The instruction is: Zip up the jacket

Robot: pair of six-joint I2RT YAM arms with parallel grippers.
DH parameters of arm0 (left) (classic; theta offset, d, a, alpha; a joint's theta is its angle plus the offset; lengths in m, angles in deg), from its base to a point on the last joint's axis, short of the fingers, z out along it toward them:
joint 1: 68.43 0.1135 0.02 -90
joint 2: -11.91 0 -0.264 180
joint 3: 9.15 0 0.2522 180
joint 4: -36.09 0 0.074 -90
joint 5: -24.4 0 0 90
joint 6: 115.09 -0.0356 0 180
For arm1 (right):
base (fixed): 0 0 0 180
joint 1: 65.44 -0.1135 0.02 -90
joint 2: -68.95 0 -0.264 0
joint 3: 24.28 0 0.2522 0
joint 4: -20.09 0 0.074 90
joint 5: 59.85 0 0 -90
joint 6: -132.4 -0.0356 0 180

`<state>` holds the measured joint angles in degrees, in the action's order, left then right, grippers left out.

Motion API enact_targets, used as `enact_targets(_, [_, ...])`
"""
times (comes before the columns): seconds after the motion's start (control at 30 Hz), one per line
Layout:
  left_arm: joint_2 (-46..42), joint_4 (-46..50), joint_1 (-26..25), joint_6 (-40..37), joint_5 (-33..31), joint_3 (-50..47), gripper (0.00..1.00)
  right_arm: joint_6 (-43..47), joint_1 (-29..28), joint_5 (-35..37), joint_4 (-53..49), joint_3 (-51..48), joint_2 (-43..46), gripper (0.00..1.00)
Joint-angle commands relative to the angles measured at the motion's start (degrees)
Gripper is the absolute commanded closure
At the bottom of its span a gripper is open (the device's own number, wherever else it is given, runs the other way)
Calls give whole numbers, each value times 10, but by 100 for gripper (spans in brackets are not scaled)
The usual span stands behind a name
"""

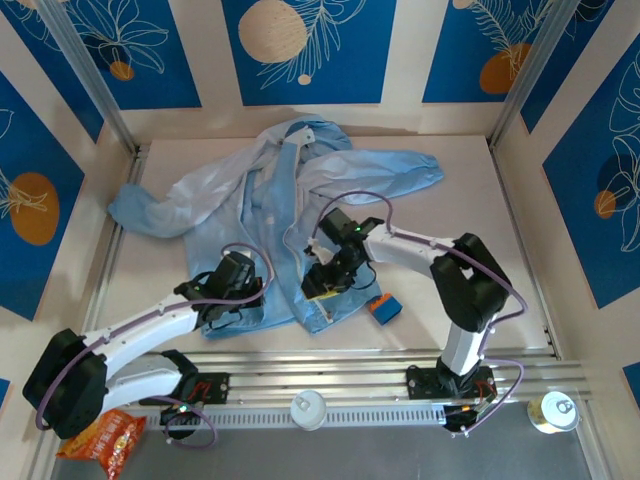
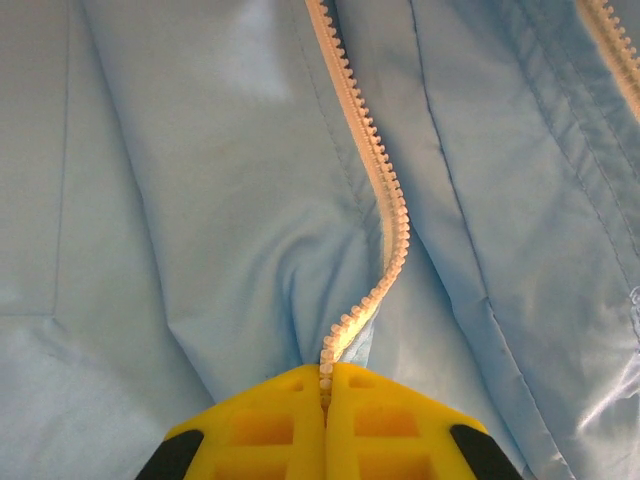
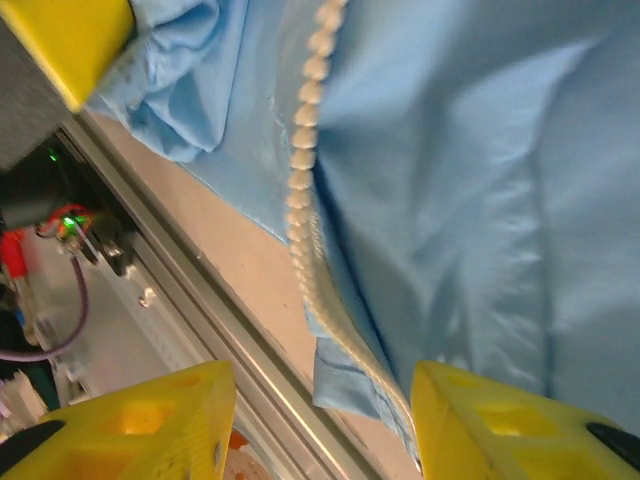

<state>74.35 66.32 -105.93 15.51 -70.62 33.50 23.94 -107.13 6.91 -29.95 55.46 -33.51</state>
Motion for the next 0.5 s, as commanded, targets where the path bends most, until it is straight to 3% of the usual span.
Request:
enact_targets(0.0, [4, 27, 7, -3, -2, 19, 100, 26, -5, 15, -3, 22, -41, 49])
enact_targets(0.07, [3, 32, 7, -3, -2, 22, 100, 35, -11, 10, -20, 42, -61, 54])
enact_targets(0.13, [2, 36, 7, -3, -5, 25, 100, 44, -10, 21, -37, 57, -66, 82])
enact_targets(0.2, [0, 40, 7, -3, -8, 27, 100, 58, 6, 73, -75, 78, -62, 98])
enact_targets(0.3, [-4, 44, 7, -2, -9, 32, 100, 87, 77, 217, -182, 155, -61, 100])
enact_targets(0.47, [4, 44, 9, -8, -2, 38, 100, 129, 202, 488, -316, 374, -82, 100])
